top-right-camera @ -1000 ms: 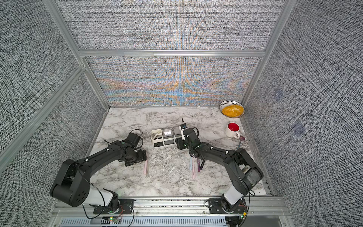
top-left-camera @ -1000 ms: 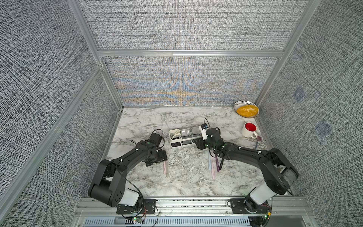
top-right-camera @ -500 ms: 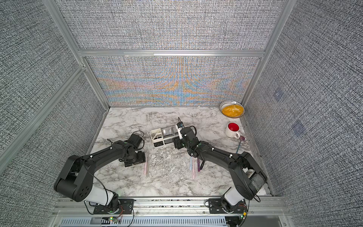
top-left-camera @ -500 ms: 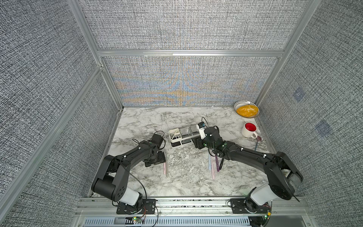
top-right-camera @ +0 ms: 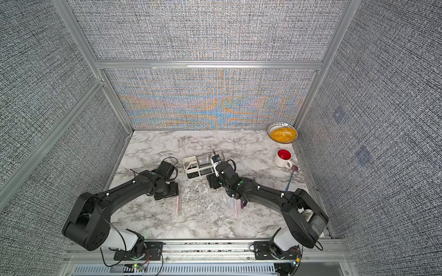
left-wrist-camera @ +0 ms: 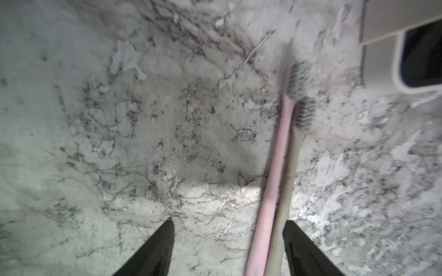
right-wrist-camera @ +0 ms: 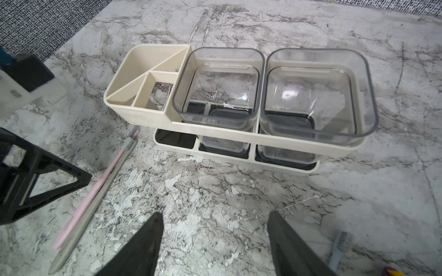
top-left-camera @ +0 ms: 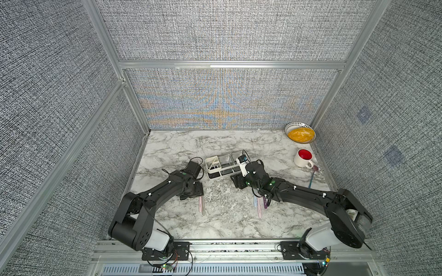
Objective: Place the toothbrush into the toothbrush holder
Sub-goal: Pick up the toothbrush from the center of the board.
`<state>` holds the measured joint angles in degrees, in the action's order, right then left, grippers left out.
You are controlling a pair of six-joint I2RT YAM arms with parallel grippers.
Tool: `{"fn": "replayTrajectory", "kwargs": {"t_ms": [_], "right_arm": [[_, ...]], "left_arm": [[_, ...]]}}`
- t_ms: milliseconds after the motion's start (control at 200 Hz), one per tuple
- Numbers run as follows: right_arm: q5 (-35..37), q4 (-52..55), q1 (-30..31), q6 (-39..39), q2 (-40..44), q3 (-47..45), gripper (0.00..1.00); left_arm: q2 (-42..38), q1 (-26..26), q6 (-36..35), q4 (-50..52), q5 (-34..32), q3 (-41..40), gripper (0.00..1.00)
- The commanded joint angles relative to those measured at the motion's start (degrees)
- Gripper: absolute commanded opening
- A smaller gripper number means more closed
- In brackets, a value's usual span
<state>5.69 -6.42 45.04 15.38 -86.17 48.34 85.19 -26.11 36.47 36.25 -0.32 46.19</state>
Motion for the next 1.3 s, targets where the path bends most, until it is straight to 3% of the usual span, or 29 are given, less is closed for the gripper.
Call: {"fn": "replayTrajectory", "kwargs": {"t_ms": [0, 315, 580, 696, 881, 1031, 1291], "right_arm": [[0.6, -0.1, 0.6, 1.0, -0.2, 0.0, 0.72], [0.8, 0.1, 1.8, 0.4, -1.2, 0.8, 0.73], [0.5, 0.9, 4.4, -0.1, -4.4, 3.2, 0.75], [-0.2, 0.8, 5.1, 0.5, -5.2, 3.7, 0.76], [-2.1, 0.6, 5.8, 1.6, -5.5, 4.4, 0.76], [-1.8, 2.1, 6.6, 1.6, -6.1, 4.9, 0.76], [-1.4, 2.0, 7.5, 2.1, -7.2, 3.8, 0.77]], "left_arm": [[1.8, -0.4, 0.3, -2.0, 1.2, -0.6, 0.75], [3.1, -0.6, 0.1, 3.8, -6.4, 1.2, 0.75], [3.6, -0.6, 0.3, 1.0, -4.8, 0.8, 0.73], [4.1, -0.5, 0.9, -0.3, -4.9, 1.3, 0.64], [5.8, -0.6, 0.9, -2.5, -4.9, 2.8, 0.61], [8.4, -0.6, 0.0, -1.6, -6.5, 4.8, 0.43], [9.8, -0.6, -1.3, -1.1, -9.3, 4.2, 0.29]]}}
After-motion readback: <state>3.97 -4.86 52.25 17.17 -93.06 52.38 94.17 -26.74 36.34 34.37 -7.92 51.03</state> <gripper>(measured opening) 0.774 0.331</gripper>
